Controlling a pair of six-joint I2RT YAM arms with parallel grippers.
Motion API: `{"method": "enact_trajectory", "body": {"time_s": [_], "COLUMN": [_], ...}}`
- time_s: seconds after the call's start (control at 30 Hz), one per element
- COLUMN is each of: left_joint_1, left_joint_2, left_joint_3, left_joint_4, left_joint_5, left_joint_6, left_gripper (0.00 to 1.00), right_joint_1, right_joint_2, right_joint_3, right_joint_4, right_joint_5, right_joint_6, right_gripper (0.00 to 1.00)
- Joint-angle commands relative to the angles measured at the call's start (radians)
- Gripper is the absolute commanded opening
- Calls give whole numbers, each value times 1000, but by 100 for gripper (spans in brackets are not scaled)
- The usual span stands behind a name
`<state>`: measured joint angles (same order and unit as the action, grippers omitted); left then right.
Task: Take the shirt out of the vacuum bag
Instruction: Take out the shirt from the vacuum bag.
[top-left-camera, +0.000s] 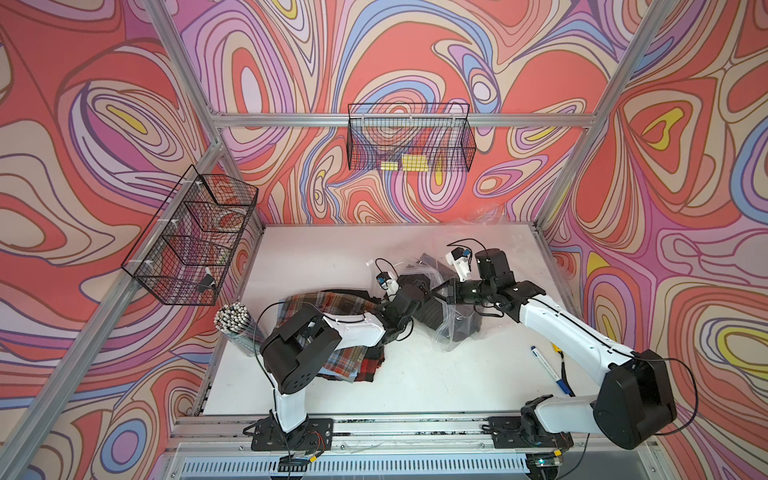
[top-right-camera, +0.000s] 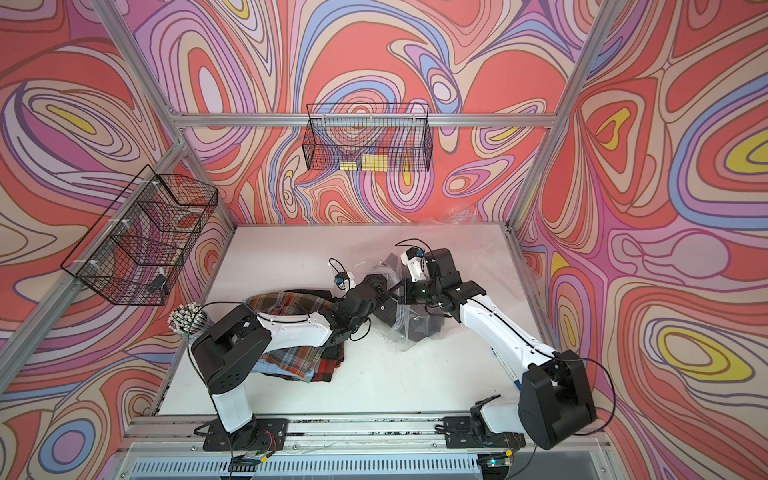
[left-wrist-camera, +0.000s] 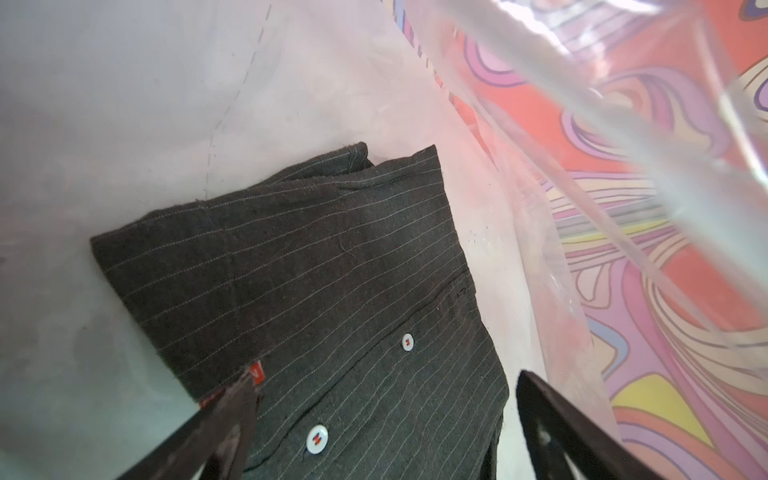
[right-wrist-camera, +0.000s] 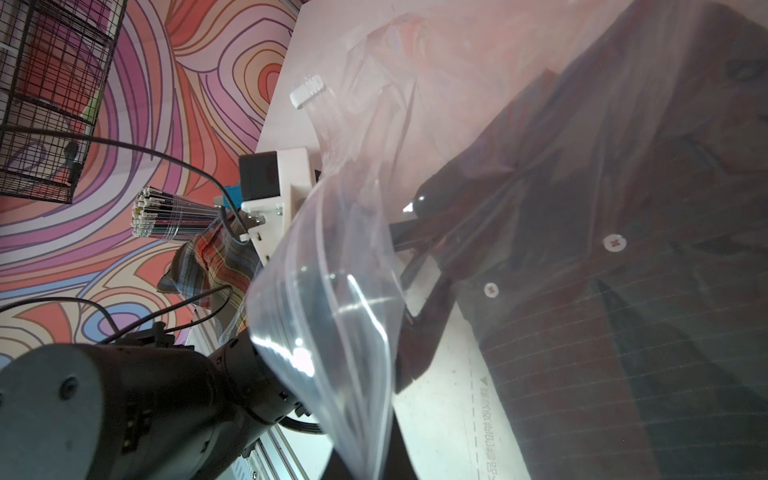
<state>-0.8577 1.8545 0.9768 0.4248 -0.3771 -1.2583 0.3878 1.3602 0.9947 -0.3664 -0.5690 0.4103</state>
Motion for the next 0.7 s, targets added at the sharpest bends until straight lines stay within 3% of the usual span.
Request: {"method": "enact_trajectory", "body": {"time_s": [0.0,0.23,0.53,0.67], "left_joint_1": [-4,-26,-58,-71], "left_joint_2": [58,27,-66,-73], "left_joint_3": [29,13,-21,-36], "left_joint_4": [13,-89,-317,-254], "left_joint_5": [22,-11,-44,-14], "left_joint_6": [-26,-74,-248,-254], "left_gripper": [99,99,99,99], "right_joint_1": [4,4,5,3], "right_joint_2": [-7,-12,-4,6], "right_joint_3": [7,9,23,23], "right_joint_4": [12,2,-3,5], "right_joint_5": [-21,-8,-2,-7], "right_joint_6": [-9,-20,-16,-13], "right_gripper": [0,0,0,0]}}
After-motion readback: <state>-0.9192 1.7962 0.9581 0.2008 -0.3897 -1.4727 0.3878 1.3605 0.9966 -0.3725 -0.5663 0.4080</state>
